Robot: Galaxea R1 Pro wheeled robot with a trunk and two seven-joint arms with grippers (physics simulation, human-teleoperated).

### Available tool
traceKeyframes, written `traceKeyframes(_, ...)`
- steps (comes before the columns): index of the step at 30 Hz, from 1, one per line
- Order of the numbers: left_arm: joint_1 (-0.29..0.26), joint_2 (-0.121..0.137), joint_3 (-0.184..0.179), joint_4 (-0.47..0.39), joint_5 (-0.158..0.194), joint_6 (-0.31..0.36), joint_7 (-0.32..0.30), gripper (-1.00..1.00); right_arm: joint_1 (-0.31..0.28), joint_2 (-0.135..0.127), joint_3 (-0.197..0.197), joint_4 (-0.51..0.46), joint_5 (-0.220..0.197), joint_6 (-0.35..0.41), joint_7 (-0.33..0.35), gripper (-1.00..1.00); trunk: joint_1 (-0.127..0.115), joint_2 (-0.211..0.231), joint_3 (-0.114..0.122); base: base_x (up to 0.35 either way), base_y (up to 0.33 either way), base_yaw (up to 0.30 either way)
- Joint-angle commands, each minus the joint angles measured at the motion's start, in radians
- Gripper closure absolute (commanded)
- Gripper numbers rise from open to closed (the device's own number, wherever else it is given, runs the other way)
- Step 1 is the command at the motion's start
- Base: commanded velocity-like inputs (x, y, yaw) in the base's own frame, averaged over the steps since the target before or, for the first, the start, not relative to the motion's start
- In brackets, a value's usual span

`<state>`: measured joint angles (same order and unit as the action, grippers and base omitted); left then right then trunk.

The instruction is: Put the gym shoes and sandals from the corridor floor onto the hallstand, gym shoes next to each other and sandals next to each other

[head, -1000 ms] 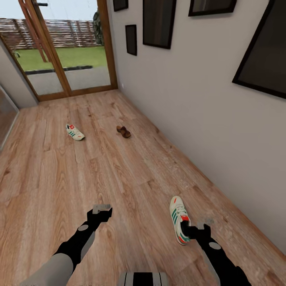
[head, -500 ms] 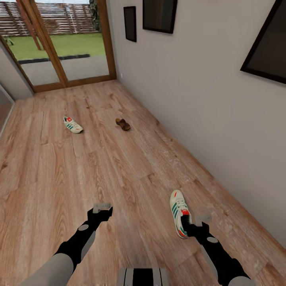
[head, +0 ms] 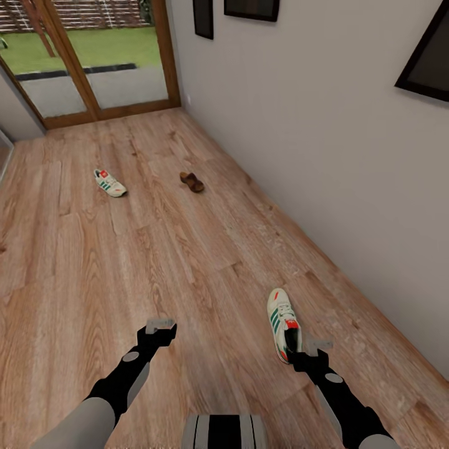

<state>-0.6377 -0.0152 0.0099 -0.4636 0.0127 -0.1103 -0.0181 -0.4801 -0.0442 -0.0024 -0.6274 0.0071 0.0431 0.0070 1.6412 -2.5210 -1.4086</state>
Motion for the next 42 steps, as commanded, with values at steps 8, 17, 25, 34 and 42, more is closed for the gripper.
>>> traceKeyframes(8,-0.002,0.0,0.001,-0.007,0.001,-0.004,-0.003,-1.0,0.0,0.0,0.001,-0.002,0.001,0.004,0.001,-1.0,0.003,-0.002,-0.043,0.0,0.0,0.0)
traceKeyframes(17,0.002,-0.002,0.001,-0.054,0.002,-0.006,-0.003,-1.0,0.0,0.0,0.0,-0.002,0.001,0.004,0.001,-1.0,0.005,-0.003,-0.073,0.0,0.0,0.0)
traceKeyframes(25,0.006,0.002,-0.001,-0.097,0.001,-0.007,-0.003,-1.0,0.0,0.0,0.0,-0.002,0.001,0.003,0.001,-1.0,0.005,-0.003,-0.08,0.0,0.0,0.0)
traceKeyframes(34,0.009,0.003,-0.005,-0.188,0.001,-0.031,-0.008,-1.0,0.0,0.0,-0.001,-0.003,0.001,0.003,-0.001,-1.0,0.005,-0.003,-0.08,0.0,0.0,0.0)
traceKeyframes(42,0.009,0.004,-0.005,-0.185,0.001,-0.076,-0.057,-1.0,0.0,0.0,-0.001,-0.003,0.001,0.003,-0.001,-1.0,0.005,-0.003,-0.08,0.137,0.0,0.0)
